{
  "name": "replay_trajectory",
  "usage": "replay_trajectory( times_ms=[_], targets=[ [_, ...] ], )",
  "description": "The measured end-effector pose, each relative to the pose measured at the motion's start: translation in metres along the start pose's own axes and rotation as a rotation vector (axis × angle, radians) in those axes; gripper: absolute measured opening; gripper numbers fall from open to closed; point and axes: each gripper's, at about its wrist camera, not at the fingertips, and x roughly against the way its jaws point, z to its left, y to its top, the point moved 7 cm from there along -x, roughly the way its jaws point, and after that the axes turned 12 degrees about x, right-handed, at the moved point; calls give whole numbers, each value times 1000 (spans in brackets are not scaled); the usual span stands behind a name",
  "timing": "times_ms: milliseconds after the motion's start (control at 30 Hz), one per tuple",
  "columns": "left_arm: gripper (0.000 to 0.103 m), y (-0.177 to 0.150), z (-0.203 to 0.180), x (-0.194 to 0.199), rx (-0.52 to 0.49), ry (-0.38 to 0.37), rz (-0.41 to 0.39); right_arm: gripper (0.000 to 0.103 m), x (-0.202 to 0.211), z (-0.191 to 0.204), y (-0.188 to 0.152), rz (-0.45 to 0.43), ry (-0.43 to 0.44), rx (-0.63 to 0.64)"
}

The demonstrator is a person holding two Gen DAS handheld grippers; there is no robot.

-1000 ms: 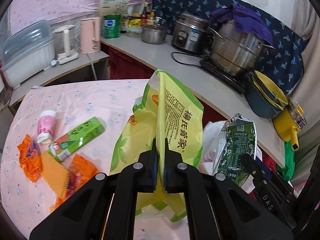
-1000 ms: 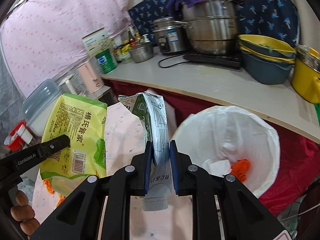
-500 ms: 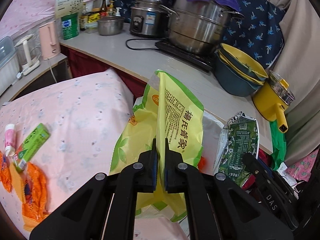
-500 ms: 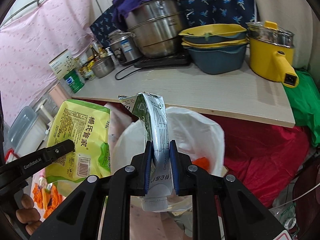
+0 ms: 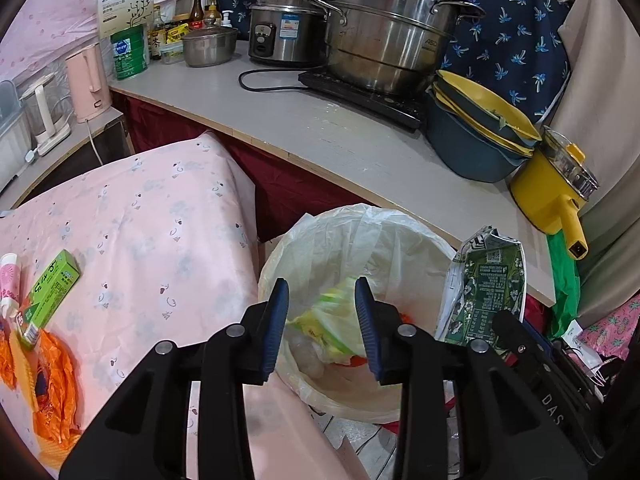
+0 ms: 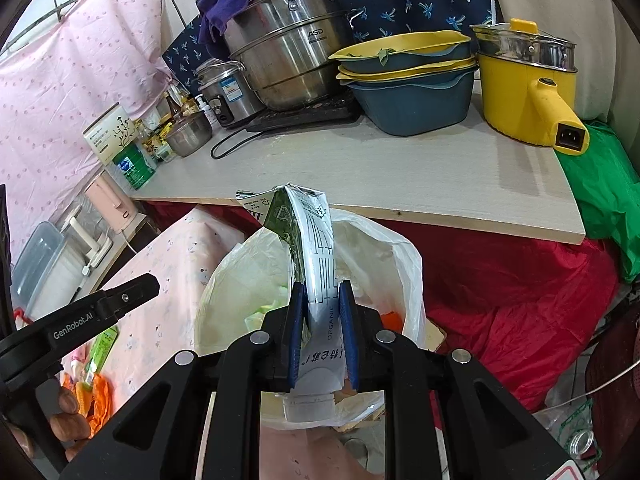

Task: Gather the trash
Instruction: 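Open the left gripper over the bin while the right gripper releases the green tube, then move both open grippers back over the orange bags and foam nets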

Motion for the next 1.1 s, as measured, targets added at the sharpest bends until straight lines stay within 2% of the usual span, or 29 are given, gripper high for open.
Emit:
replay_trajectory(
  times_ms=[333,433,567,667,1100],
  targets=[
    [35,0,16,5,17,25,-12,18,-15,10,2,16,27,9],
    [43,1,21,7,21,34,-20,19,-21,18,3,25,40,23],
    [45,1,27,9,21,45,-28,20,-23,27,4,22,51,31],
    [51,2,32,11,30,50,-35,23,-22,32,5,20,60,34],
    [51,-2,52,32,60,61,-61,30,-3,55,8,-6,82,72]
  ],
)
